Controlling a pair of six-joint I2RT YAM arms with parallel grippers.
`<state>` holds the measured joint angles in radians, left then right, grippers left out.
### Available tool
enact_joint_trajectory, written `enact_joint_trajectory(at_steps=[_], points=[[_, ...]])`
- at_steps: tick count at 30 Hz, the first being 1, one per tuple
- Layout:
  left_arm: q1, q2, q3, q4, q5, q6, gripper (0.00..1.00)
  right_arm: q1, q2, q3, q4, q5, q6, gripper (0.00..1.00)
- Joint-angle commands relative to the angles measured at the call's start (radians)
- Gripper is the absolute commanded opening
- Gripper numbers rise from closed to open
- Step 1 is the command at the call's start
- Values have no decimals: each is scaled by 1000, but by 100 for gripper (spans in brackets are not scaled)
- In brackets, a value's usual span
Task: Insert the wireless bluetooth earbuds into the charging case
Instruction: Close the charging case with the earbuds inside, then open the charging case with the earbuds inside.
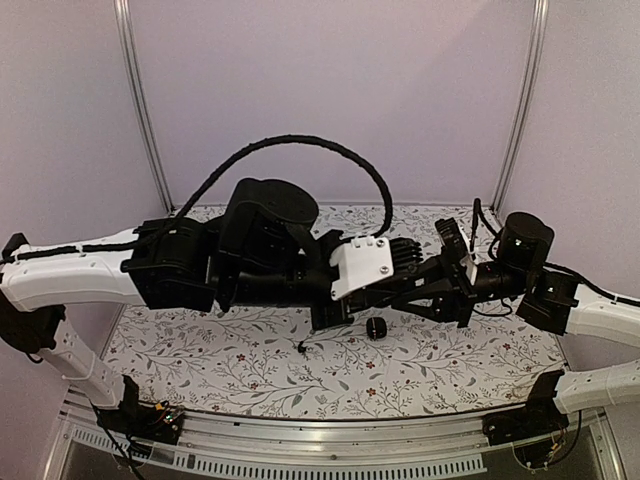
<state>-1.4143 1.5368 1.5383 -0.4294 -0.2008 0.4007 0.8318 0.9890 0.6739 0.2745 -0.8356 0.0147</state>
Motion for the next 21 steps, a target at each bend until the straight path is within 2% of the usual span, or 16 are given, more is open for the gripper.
enact_joint_trajectory(at_steps=[1, 4, 10, 13, 16, 21], points=[[-12, -84, -30, 38, 60, 8, 29, -2, -29, -6, 61, 16, -4, 9], [4, -146, -62, 71, 132, -5, 35, -2, -37, -12, 59, 11, -43, 9], [63, -219, -146, 105, 237, -42, 71, -1, -43, -11, 60, 2, -53, 9], [64, -219, -176, 124, 205, -34, 82, -2, -41, -8, 64, 14, -38, 9], [60, -199, -179, 132, 143, -19, 87, -2, -38, -7, 82, 24, -1, 10], [44, -150, -162, 141, 56, 24, 88, -2, -26, -9, 110, 33, 66, 10]])
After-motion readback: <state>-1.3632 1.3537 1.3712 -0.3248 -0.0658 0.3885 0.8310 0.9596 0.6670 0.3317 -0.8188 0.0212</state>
